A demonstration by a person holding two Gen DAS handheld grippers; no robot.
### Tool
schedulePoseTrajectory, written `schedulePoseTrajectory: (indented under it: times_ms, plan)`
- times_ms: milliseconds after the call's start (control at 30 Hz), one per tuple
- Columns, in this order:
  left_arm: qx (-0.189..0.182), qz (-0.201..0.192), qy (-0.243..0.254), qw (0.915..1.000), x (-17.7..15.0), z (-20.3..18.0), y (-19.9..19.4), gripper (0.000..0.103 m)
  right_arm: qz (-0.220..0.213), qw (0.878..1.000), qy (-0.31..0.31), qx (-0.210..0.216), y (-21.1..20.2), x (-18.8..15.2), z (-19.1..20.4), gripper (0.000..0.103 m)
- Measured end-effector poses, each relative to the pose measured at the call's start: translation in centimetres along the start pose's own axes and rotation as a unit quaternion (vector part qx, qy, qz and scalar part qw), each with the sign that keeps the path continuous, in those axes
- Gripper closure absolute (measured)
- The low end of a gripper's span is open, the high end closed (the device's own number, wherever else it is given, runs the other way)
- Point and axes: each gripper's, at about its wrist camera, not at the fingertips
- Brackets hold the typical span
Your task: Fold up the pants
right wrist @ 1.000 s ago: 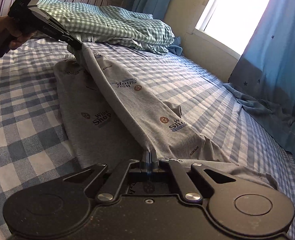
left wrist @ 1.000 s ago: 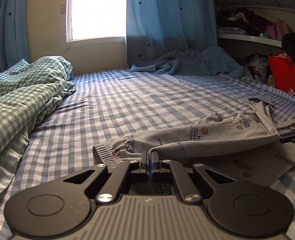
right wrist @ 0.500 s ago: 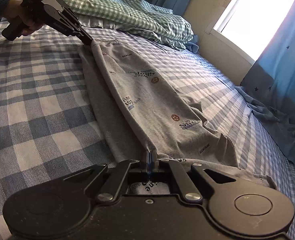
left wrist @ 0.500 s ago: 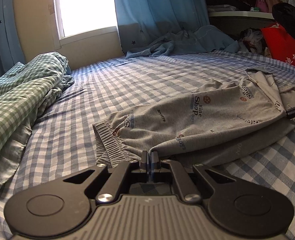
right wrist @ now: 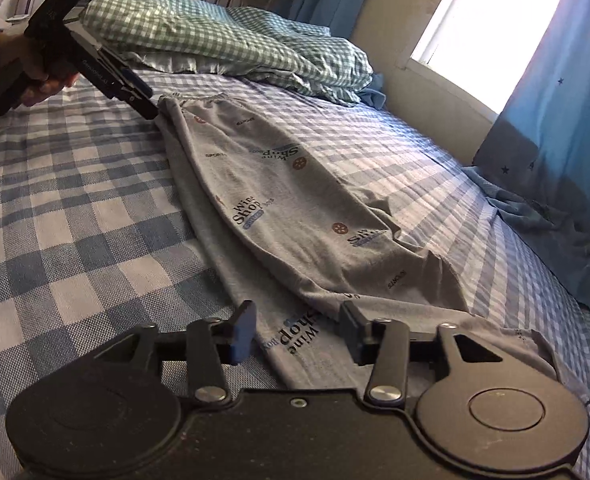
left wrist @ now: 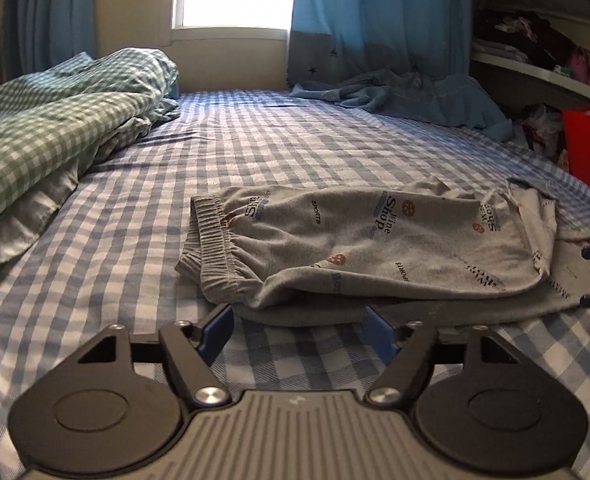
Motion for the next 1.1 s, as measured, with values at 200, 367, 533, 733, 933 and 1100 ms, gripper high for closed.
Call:
schedulePoseTrajectory:
  times_ms: [200,367,533,733,933,1100]
  plan:
    - [-0.038,-0.045,-0.11,0.9922,0.1,-4.2,-1.6,0.0,-0.016,0.996,0.078,-0.038,-3.4,-4.0,-3.9,0.001]
    - [-0.078,-0.056,-0.103,0.9901,2.2,-11.4,0.1,0.0,-0.003,0.985,0.165,-0.049,-5.1,-7.2,-8.5,0.001]
    - [-0.123,-0.037,-0.034,0.9911,5.7,-19.4,4.2,0.0,0.006,0.948,0.319,-0.004,-5.1,-9.4,-15.2,0.001]
    - [-0.172,0.029,0.015,0.9845,10.4,-26.4,11.6,0.0,0.001,0.854,0.511,0.095,-0.8,-9.5,-25.3,0.001]
    - [-0.226,0.116,0.029,0.9668,13.0,-27.6,17.0,0.002,0.005,0.777,0.613,0.141,6.4,-7.6,-32.5,0.001]
    - [-0.252,0.15,0.007,0.9559,13.6,-27.0,19.1,0.007,-0.011,0.687,0.71,0.155,11.6,-8.1,-35.5,0.002]
Point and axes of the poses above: each gripper's, at about its wrist camera, not at the fingertips, and y roughly the way its jaws point, z to its left, x to its top, and after that the axes turned 11 degrees about z, right-handed
